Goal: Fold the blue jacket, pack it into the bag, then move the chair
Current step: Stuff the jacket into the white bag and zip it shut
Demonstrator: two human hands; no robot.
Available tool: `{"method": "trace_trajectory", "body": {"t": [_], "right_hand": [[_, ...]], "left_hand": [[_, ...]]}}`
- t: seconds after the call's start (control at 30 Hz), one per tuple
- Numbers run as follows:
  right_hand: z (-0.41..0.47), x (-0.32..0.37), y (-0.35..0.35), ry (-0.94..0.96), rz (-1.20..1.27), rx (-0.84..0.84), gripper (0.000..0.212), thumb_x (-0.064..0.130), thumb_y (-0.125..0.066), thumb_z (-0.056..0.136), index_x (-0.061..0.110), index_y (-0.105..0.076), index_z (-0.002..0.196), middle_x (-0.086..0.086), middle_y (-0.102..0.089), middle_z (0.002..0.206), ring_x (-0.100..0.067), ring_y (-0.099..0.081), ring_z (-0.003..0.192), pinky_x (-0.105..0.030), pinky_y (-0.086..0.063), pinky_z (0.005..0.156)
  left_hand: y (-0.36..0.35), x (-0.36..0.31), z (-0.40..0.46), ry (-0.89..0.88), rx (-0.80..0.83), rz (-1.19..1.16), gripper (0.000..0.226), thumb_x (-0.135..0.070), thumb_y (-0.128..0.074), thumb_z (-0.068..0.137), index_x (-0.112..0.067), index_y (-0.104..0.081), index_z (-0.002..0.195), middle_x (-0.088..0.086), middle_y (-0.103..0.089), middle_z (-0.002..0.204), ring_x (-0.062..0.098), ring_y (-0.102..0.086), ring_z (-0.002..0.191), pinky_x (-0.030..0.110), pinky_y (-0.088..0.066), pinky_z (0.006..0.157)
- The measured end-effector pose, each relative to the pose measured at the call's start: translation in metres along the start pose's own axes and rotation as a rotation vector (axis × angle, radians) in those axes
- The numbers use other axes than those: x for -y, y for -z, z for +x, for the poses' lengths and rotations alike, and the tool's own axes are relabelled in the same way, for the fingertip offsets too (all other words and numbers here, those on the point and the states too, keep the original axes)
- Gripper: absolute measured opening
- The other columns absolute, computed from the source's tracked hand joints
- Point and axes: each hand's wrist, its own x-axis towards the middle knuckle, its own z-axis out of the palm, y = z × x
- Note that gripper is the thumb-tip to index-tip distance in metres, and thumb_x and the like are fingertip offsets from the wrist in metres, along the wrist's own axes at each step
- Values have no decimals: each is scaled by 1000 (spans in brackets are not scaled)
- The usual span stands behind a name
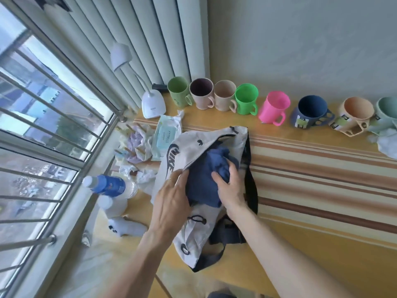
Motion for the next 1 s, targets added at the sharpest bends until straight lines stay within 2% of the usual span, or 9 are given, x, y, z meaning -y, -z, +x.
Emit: {"method": "trace_trajectory", "body": {"t": [0.1,0.2,0.27,0.4,0.5,0.6,0.77,0.87,1.0], "right_hand": [[-1,0,-50,-21,-68,134,41,15,-58,99,31,-43,134,18,-57,111,-9,-59,106,-4,-46,79],[-4,-13,-76,31,-333,274,56,42,-53,92,38,-30,143,-4,-63,125,-31,-63,118,-42,-52,99],[-6,-20,-81,24,-593,390,76,42,-48,97,29,-5,159,-24,-42,149,-42,-50,133,-49,-43,107],[-20,-19,-69,115,-1073,522,76,40,-29,104,12,16,158,-22,4,167,-44,-18,150,-49,-30,115],[-23,-23,-53,263,-1186,403,77,54,-32,99,23,6,158,-25,-40,146,-44,-58,115,-49,-51,92],[-32,-29,-26,406,-1241,375,82,49,-42,96,18,0,159,-16,-62,118,-37,-65,99,-46,-53,85],[-45,-32,6,467,-1255,472,54,51,-64,82,24,-43,123,0,-55,115,-25,-59,107,-33,-47,86],[-50,-32,7,512,-1295,443,60,59,-75,70,23,-51,111,-3,-42,124,-22,-59,91,-32,-50,70],[-62,-29,-4,543,-1343,388,61,71,-65,66,19,-65,98,-10,-44,132,-28,-64,94,-38,-53,78]], "left_hand": [[6,5,-14,-53,-49,-35,74,14,-60,69,-7,-57,140,11,-58,144,33,-66,114,36,-58,84],[0,25,-18,-75,-26,-19,73,15,-56,71,-2,-54,142,14,-50,153,32,-59,128,34,-50,102],[-7,38,-18,-74,6,-14,74,15,-55,71,-1,-52,144,15,-46,156,30,-57,132,31,-42,109],[-17,42,-22,-167,55,-34,73,10,-47,78,-2,-45,149,17,-38,161,30,-61,123,30,-40,105],[-31,46,-24,-147,80,-95,80,6,-47,86,-13,-23,160,14,-26,167,28,-58,125,31,-39,106],[-47,47,-31,-150,164,-178,84,3,-48,89,-11,-10,162,13,-17,169,28,-46,140,35,-40,111],[-60,43,-63,-135,262,-229,92,-7,-51,82,-9,-6,162,8,-11,171,19,-15,157,35,-31,121],[-62,35,-80,-34,193,-253,83,-22,-62,84,-13,-25,158,2,-40,153,18,-40,138,25,-38,113],[-65,26,-91,54,178,-376,68,-7,-63,75,-12,-44,141,6,-59,120,25,-64,103,24,-45,85]]}}
